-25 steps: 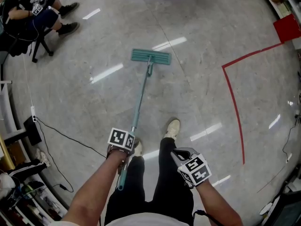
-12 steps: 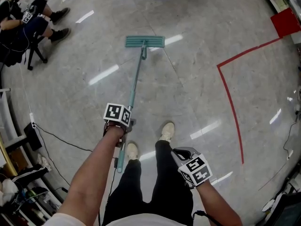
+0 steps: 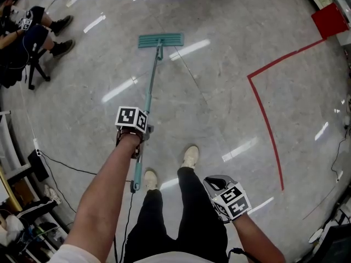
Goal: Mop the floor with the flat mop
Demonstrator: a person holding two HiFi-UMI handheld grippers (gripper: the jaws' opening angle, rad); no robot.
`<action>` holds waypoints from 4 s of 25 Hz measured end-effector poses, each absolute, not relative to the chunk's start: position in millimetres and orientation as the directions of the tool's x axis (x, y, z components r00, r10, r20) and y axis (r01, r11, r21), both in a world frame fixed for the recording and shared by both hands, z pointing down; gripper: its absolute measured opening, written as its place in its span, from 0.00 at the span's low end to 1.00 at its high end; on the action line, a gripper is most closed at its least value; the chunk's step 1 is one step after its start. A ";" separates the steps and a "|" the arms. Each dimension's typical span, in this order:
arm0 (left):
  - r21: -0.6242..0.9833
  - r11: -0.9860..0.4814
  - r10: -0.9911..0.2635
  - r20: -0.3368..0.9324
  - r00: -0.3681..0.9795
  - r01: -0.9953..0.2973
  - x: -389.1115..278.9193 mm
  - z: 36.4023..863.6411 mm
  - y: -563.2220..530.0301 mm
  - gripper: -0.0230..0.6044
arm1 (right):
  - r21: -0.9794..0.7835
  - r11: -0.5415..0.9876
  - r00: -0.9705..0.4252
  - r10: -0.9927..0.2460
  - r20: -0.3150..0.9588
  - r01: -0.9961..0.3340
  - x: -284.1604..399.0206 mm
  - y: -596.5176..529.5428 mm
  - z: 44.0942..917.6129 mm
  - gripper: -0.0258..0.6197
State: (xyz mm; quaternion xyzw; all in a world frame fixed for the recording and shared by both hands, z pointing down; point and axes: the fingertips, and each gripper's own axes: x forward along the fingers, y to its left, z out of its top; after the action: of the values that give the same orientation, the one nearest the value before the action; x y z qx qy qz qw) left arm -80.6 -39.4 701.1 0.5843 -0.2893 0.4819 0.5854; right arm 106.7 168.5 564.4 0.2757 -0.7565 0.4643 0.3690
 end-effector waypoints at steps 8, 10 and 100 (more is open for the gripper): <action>0.387 -0.061 0.179 0.911 0.371 -0.920 -89.8 694.1 -44.2 0.18 | -0.504 0.421 -0.579 -0.064 0.812 -0.754 102.2 175.0 567.1 0.07; 0.394 -0.033 0.179 0.907 0.382 -0.919 -101.6 691.9 -23.5 0.18 | -0.505 0.424 -0.583 -0.070 0.810 -0.752 95.8 176.1 566.2 0.07; 0.347 -0.015 0.218 0.916 0.336 -0.938 -168.1 692.5 -23.1 0.18 | -0.476 0.425 -0.559 -0.088 0.825 -0.770 72.6 166.2 561.7 0.07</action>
State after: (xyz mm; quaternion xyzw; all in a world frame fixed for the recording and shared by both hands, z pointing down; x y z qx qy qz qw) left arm -168.1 -23.1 692.5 0.5365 -0.3356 0.4685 0.6165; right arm 72.6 166.2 561.7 0.2837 -0.7565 0.4552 0.3743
